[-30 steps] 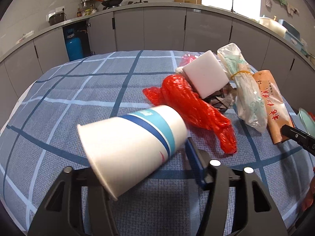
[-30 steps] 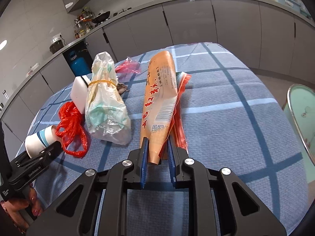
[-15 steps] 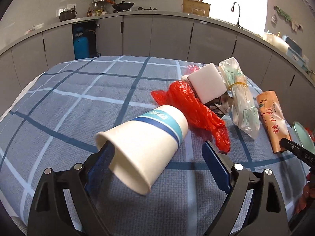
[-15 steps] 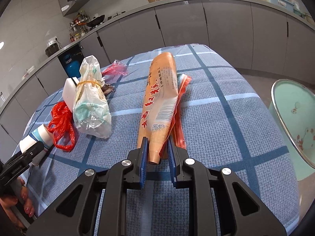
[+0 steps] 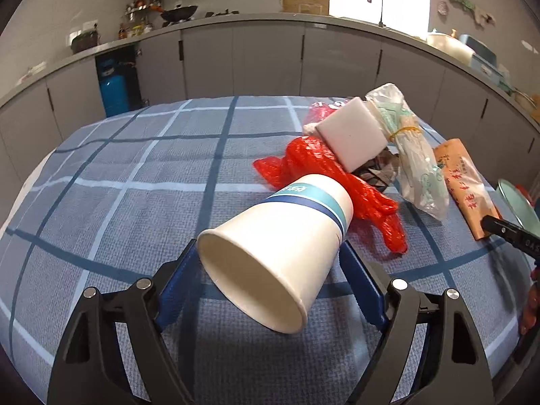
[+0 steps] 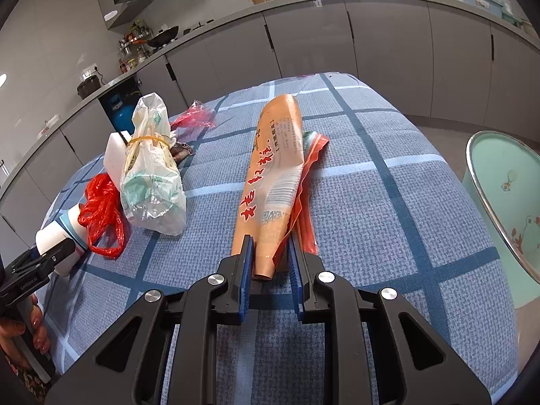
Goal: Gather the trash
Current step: 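Carry the bottle and cup over the green bin and open both tools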
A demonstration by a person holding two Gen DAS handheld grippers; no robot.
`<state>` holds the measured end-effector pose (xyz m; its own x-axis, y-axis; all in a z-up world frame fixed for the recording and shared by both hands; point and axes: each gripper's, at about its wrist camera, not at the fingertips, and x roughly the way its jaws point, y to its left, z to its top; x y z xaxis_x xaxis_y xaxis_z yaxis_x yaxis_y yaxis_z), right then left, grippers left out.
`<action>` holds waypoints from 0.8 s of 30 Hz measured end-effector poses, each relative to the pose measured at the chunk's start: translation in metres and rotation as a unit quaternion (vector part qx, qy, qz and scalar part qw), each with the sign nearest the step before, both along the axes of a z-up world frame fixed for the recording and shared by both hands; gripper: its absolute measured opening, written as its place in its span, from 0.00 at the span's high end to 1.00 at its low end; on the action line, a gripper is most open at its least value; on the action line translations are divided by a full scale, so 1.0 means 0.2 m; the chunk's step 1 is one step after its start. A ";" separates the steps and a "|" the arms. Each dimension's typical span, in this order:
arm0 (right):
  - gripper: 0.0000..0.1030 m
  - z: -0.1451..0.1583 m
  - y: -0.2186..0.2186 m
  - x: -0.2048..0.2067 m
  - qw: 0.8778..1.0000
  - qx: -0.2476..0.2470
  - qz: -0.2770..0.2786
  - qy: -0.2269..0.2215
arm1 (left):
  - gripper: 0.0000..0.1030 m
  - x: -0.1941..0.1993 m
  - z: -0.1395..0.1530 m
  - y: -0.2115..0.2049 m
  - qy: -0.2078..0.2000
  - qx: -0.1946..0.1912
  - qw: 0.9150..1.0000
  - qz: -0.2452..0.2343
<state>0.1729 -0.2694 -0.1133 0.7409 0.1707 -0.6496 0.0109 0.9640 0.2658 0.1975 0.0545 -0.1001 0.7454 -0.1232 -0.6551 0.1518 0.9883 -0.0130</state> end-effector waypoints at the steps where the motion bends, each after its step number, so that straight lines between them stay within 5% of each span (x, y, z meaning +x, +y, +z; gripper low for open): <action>1: 0.80 0.00 0.00 0.00 1.000 0.000 0.000 0.000 | 0.21 -0.01 0.00 -0.02 -0.001 0.007 1.000 -0.002; 6: 0.80 0.00 0.00 0.00 1.000 0.001 -0.001 -0.001 | 0.23 -0.06 -0.01 -0.06 -0.010 0.015 1.000 -0.011; 24: 0.83 0.02 0.01 -0.05 1.000 -0.006 0.005 -0.024 | 0.29 -0.20 0.00 -0.02 -0.023 -0.060 0.998 0.020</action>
<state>0.1628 -0.2668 -0.1091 0.7699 0.1714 -0.6148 -0.0119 0.9670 0.2547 0.1573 0.0515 -0.1010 0.7807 -0.1684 -0.6018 0.1163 0.9853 -0.1249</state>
